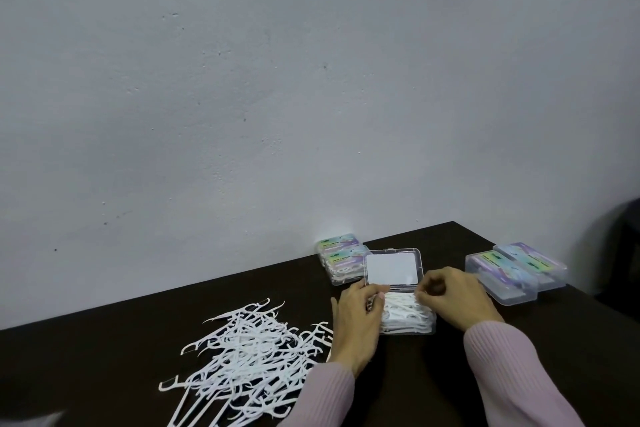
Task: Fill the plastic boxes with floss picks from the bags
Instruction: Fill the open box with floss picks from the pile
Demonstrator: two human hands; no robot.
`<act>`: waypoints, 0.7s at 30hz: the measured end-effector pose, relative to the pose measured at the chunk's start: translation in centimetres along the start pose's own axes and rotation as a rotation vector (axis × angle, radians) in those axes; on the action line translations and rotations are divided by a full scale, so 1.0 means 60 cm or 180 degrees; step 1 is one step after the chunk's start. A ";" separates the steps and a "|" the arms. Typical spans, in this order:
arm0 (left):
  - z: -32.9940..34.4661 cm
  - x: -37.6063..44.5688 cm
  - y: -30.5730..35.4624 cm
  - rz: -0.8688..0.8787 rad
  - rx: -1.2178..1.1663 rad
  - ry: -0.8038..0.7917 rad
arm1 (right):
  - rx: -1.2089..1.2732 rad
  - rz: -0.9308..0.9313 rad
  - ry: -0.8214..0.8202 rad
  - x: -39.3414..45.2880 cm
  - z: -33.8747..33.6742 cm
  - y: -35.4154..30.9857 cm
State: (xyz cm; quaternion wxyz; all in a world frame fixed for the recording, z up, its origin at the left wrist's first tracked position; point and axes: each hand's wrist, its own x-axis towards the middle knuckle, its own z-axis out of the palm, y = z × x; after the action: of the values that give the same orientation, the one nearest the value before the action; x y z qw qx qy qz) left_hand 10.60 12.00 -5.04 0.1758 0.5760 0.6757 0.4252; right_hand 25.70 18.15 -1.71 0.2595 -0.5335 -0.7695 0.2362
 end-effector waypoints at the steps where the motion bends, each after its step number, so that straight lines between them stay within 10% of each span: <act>1: -0.001 -0.001 0.001 -0.0012 0.0036 0.0035 | -0.0012 0.0005 0.0003 0.000 0.000 -0.001; 21: -0.102 -0.057 -0.022 0.0347 0.0405 -0.0001 | 0.0047 -0.1317 -0.0098 -0.032 0.054 -0.095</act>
State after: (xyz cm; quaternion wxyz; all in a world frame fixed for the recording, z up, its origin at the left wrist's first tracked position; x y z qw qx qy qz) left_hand 6.27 6.60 -3.40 0.1155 0.6219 0.6690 0.3903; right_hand 20.18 14.26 -0.80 0.2945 -0.3585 -0.8649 0.1916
